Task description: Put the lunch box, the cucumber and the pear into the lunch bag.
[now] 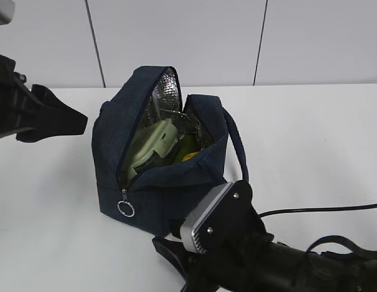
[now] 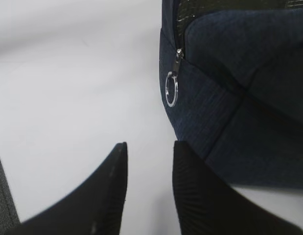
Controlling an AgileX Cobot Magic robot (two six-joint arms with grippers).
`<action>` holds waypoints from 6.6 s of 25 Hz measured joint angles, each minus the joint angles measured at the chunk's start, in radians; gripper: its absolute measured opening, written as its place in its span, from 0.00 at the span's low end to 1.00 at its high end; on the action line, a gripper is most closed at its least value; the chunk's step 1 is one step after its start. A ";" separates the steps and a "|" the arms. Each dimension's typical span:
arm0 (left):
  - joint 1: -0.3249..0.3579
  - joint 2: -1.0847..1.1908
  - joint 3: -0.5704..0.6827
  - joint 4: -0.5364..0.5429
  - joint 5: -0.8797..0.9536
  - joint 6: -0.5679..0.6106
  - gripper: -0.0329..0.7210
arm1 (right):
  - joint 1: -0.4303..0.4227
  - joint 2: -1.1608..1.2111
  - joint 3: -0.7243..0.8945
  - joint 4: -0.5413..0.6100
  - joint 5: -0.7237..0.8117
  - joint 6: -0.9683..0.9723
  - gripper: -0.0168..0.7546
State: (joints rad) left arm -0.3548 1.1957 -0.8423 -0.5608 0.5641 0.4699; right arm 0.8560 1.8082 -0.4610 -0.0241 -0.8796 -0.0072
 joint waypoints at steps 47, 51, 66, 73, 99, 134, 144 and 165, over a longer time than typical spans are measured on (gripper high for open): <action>0.000 0.000 0.000 0.000 0.002 0.000 0.36 | 0.000 0.201 -0.406 0.052 0.372 0.000 0.20; 0.000 0.000 0.000 0.000 0.002 0.000 0.36 | 0.000 0.201 -0.406 0.052 0.372 -0.009 0.07; 0.000 0.000 0.000 0.000 0.005 0.000 0.36 | 0.000 0.129 -0.406 0.034 0.506 -0.018 0.02; 0.000 0.000 0.000 0.002 0.012 0.000 0.36 | 0.000 0.016 -0.406 0.019 0.592 -0.031 0.02; 0.026 0.001 0.000 -0.065 0.139 0.238 0.36 | 0.000 -0.118 -0.526 0.019 0.803 -0.072 0.02; 0.309 0.391 0.078 -0.837 0.320 1.125 0.34 | 0.000 -0.118 -0.532 0.024 0.841 -0.087 0.02; 0.309 0.406 0.078 -0.864 0.363 1.163 0.06 | 0.000 -0.118 -0.539 0.024 0.841 -0.088 0.02; 0.309 0.406 0.078 -0.834 0.418 1.163 0.05 | -0.109 -0.118 -0.622 0.153 0.861 -0.089 0.02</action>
State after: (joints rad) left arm -0.0453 1.6019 -0.7640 -1.3952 0.9820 1.6332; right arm 0.7465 1.6897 -1.0834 0.1293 -0.0185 -0.0966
